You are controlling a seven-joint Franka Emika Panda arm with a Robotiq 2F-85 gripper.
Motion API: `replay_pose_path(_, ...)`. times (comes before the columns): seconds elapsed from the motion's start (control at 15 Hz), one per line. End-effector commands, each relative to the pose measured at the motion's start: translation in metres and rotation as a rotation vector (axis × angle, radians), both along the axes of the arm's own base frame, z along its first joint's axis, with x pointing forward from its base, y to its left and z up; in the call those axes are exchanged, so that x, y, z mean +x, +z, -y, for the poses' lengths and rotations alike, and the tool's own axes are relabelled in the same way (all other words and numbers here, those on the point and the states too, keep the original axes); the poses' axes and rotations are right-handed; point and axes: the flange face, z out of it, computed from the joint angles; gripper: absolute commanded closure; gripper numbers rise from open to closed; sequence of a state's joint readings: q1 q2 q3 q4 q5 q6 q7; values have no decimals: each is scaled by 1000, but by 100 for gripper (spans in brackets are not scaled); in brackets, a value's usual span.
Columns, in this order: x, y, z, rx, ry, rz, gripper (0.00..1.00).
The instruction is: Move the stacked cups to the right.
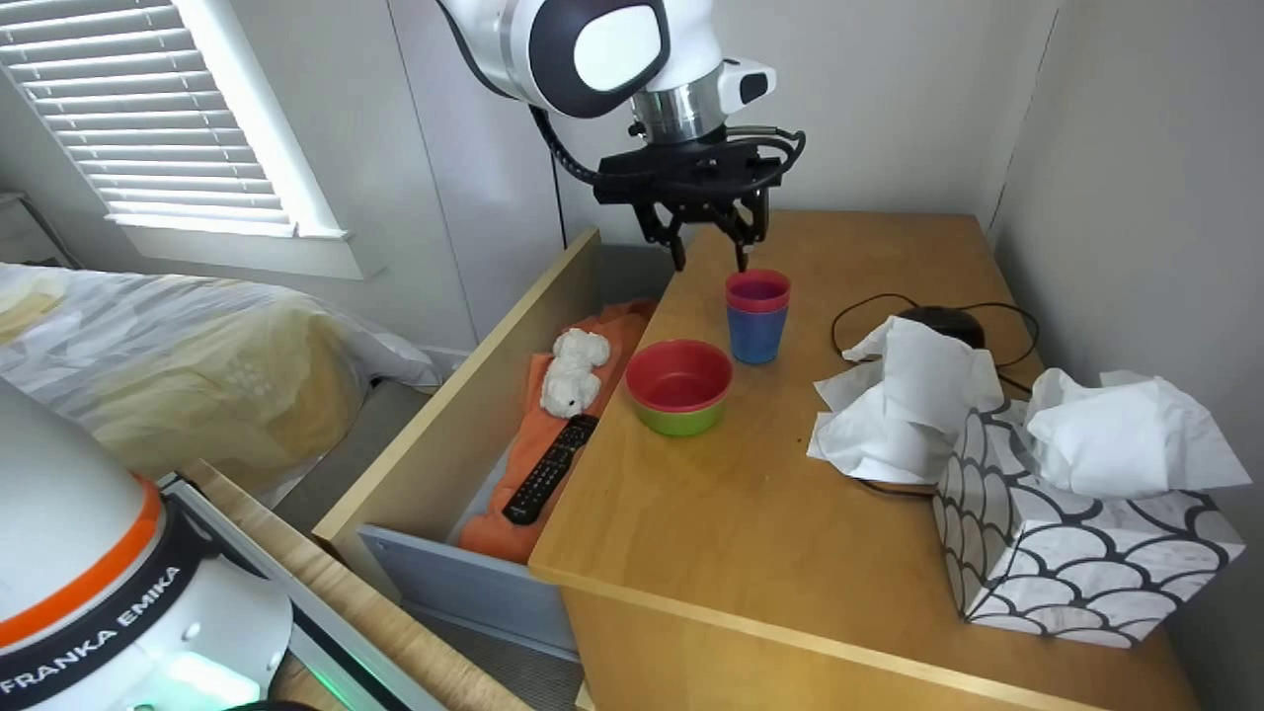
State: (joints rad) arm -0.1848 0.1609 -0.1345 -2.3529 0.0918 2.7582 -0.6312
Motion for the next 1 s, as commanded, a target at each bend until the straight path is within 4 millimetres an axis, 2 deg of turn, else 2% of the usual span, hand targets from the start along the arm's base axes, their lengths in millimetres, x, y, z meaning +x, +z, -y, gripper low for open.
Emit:
replay_pose_path(0.0, 7, -12, 10, 27, -12, -9, 46)
replay_pose_path(0.07, 9, -14, 11, 33, -19, -13, 54)
replay_pose_path(0.33, 12, -20, 16, 42, -36, -20, 76)
replay_pose_path(0.47, 14, -24, 19, 39, -41, -26, 65)
replay_pose_path(0.53, 14, -25, 20, 39, -42, -28, 66)
replay_pose_path(0.6, 14, -25, 22, 40, -45, -28, 72)
replay_pose_path(0.67, 14, -25, 23, 40, -47, -27, 92)
replay_pose_path(0.8, 14, -22, 24, 41, -52, -27, 100)
replay_pose_path(0.93, 12, -15, 25, 36, -60, -29, 100)
